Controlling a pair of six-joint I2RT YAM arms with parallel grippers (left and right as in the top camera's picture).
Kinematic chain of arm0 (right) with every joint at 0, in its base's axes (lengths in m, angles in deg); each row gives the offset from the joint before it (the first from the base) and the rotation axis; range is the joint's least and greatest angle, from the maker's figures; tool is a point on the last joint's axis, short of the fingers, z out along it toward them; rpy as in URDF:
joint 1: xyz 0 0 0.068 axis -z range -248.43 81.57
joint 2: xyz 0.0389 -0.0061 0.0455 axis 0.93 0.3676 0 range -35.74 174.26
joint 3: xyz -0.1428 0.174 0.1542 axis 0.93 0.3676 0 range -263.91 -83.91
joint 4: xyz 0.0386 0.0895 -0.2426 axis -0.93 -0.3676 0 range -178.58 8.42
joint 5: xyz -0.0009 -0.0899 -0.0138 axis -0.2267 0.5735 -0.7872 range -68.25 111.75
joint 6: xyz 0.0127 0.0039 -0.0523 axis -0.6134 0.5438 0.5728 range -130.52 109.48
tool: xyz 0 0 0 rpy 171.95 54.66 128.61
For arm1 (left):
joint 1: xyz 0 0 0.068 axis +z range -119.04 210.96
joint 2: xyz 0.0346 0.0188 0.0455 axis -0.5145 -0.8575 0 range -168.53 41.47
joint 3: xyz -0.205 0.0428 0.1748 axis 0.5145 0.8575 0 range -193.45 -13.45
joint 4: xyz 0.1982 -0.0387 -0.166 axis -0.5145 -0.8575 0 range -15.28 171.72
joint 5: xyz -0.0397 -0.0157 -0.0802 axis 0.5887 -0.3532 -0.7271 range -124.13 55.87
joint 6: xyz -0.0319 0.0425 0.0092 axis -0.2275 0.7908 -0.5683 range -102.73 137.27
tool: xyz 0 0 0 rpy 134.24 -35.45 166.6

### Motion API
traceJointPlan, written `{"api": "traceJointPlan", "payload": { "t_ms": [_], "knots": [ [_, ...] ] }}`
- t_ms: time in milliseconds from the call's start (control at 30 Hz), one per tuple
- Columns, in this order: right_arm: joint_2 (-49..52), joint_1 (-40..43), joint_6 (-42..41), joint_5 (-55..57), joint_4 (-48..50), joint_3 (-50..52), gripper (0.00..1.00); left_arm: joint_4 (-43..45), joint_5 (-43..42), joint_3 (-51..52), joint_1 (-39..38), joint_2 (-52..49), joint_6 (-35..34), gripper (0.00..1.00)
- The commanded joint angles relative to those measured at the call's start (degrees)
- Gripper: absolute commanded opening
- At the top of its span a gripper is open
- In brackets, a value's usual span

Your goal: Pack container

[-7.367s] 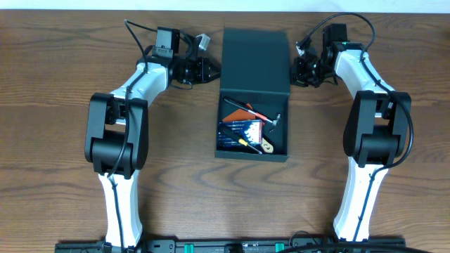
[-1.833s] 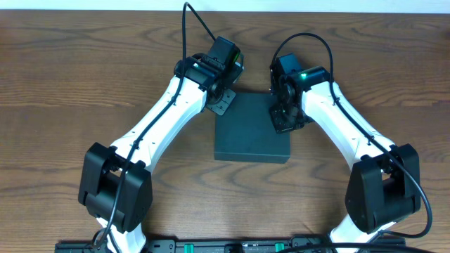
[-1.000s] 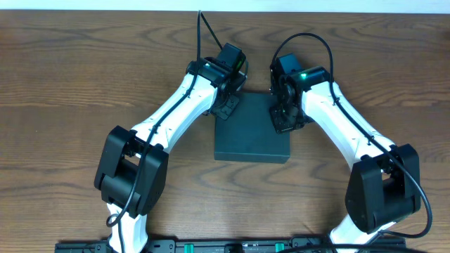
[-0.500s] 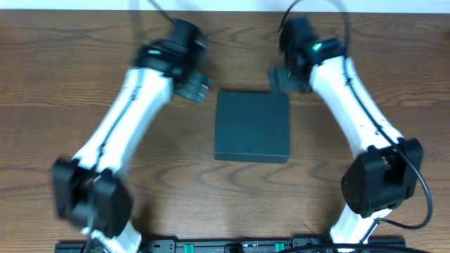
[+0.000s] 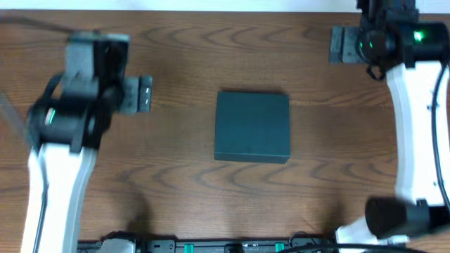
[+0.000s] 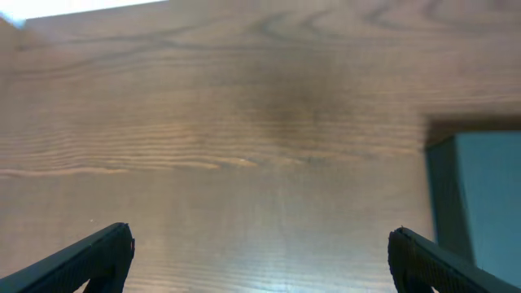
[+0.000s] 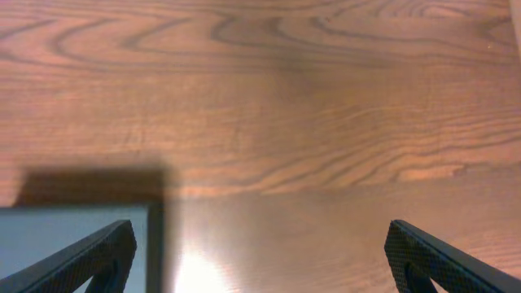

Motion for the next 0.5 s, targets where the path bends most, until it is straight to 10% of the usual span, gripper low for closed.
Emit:
{"api": "traceJointPlan", "payload": {
  "t_ms": [0, 467],
  "knots": [
    [-10.5, -1.2, -1.4, -0.5, 2.7, 10.6, 0.99, 2.2, -0.8, 7.2, -0.1, 9.2, -1.4, 0.99],
    [-61.8, -4.1, -3.9, -0.6, 24.9, 62.1, 0.99, 16.1, -3.6, 38.8, -0.1, 36.9, -1.2, 0.99]
  ]
}}
